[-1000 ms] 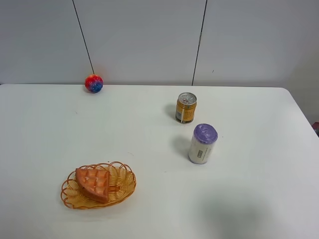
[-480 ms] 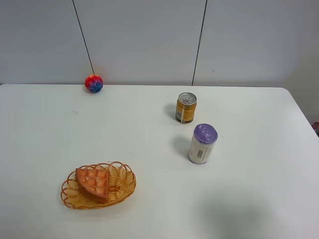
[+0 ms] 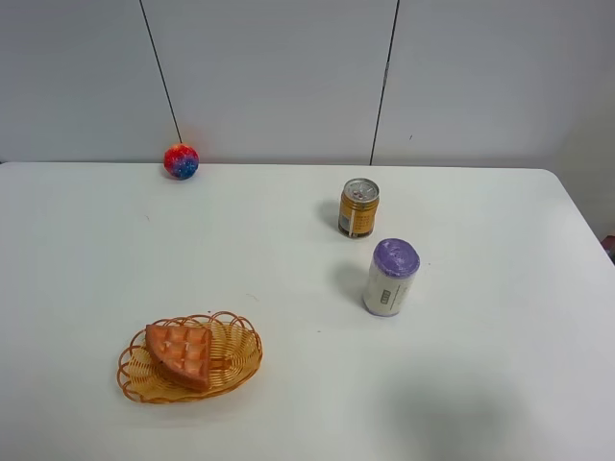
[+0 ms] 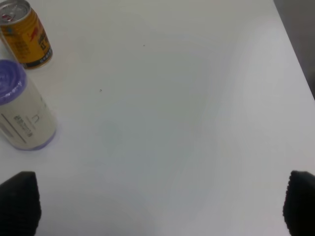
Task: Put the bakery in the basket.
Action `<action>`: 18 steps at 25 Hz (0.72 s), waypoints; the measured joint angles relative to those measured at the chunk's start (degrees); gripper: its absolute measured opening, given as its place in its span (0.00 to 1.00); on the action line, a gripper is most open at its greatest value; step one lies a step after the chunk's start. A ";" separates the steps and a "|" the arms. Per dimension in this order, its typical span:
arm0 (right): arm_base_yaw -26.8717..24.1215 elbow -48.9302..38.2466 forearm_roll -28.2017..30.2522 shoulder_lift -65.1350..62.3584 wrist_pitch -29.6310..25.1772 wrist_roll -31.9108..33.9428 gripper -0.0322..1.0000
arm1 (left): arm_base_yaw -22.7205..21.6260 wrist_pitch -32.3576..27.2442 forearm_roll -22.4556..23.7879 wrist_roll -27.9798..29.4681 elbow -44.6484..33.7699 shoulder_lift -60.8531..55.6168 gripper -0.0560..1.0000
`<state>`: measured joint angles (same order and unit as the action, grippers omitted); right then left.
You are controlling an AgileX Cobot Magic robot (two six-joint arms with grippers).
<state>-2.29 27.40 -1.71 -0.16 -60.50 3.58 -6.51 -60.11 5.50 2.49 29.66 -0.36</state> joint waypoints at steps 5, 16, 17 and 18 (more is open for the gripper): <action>0.00 0.00 0.00 0.00 0.00 0.00 0.99 | -0.13 -0.19 -3.04 -0.25 -0.68 -0.05 0.99; 0.00 0.00 0.00 0.00 0.00 0.00 0.99 | -0.13 -0.13 -4.33 -1.13 -0.68 -0.05 0.99; 0.00 0.00 0.00 0.00 0.00 0.00 0.99 | -0.13 -0.13 -4.33 -1.13 -0.68 -0.05 0.99; 0.00 0.00 0.00 0.00 0.00 0.00 0.99 | -0.13 -0.13 -4.33 -1.13 -0.68 -0.05 0.99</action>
<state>-2.29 27.40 -1.71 -0.16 -60.50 3.58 -6.64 -60.25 1.16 1.36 28.98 -0.41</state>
